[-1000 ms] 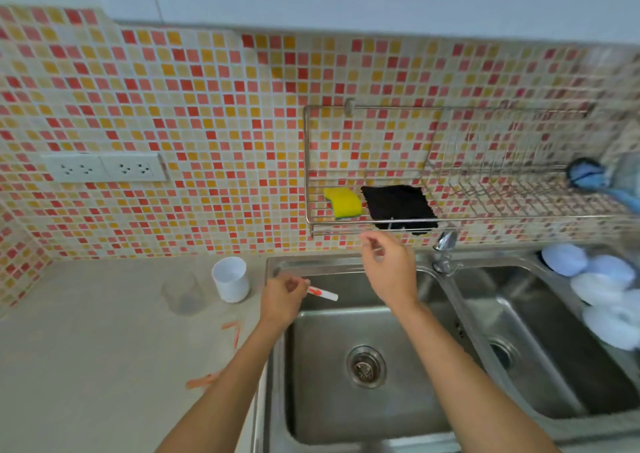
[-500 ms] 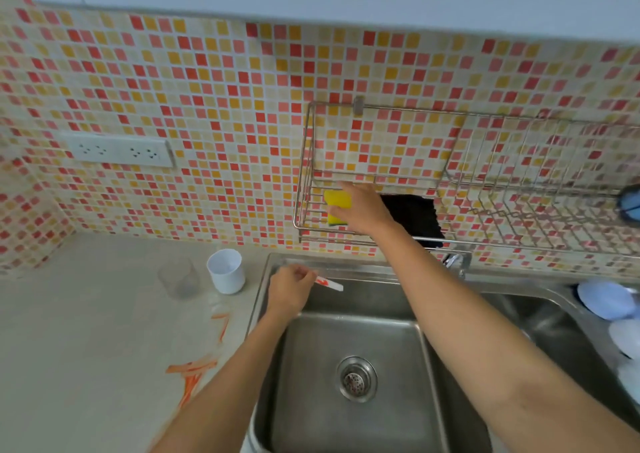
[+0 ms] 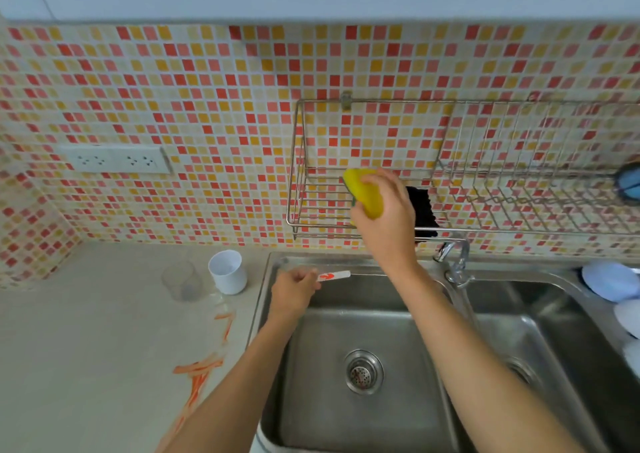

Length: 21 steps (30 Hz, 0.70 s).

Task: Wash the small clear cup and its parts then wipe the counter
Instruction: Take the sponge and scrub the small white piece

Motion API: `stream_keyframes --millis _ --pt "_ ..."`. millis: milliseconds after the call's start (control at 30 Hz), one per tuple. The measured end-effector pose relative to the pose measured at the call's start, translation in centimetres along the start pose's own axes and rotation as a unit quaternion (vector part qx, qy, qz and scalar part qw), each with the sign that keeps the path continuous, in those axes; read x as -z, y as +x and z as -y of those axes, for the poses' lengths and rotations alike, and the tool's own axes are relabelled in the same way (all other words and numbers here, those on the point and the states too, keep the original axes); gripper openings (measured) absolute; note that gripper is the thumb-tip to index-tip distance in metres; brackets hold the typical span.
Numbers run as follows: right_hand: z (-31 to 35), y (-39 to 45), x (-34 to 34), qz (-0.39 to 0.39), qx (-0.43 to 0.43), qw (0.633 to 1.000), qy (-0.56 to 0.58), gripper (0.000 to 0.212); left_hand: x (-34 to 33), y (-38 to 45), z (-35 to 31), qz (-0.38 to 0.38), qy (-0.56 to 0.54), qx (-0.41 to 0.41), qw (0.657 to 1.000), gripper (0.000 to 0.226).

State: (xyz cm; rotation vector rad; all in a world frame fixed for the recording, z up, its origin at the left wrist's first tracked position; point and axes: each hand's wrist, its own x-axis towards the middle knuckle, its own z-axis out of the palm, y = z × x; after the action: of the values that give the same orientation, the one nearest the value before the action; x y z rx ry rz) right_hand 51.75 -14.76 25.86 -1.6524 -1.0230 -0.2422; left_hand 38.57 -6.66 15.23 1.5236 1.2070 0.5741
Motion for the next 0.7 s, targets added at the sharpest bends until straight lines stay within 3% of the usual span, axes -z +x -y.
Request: stream_keyframes --millis 133,267,400,533,600,700 --pt "-2.8 -8.0 1.0 0.043 -0.039 0.998 -0.034 0.050 -1.4 -1.4 0.0 0.016 -0.041 0.010 0.999 0.027" --pt "-6.0 -13.1 0.0 0.090 -0.089 0.988 -0.091 0.048 -3.0 -2.6 0.7 0.026 -0.044 0.014 0.999 0.030" --pt "-6.3 -14.8 -0.7 0.098 -0.123 0.980 -0.119 0.047 -4.3 -3.8 1.2 0.012 -0.046 0.019 0.999 0.029" --pt "-7.5 -15.5 -0.9 0.157 -0.134 0.971 -0.123 0.044 -5.5 -4.7 1.2 -0.022 -0.040 0.018 0.999 0.025" --pt "-8.9 -16.0 -0.5 0.143 -0.140 0.966 -0.161 0.041 -6.1 -5.2 1.3 -0.038 -0.031 0.013 0.999 0.030" --pt "-9.8 -16.8 -0.5 0.144 -0.137 0.972 -0.123 0.036 -7.0 -5.3 1.8 -0.038 -0.012 0.012 0.999 0.030"
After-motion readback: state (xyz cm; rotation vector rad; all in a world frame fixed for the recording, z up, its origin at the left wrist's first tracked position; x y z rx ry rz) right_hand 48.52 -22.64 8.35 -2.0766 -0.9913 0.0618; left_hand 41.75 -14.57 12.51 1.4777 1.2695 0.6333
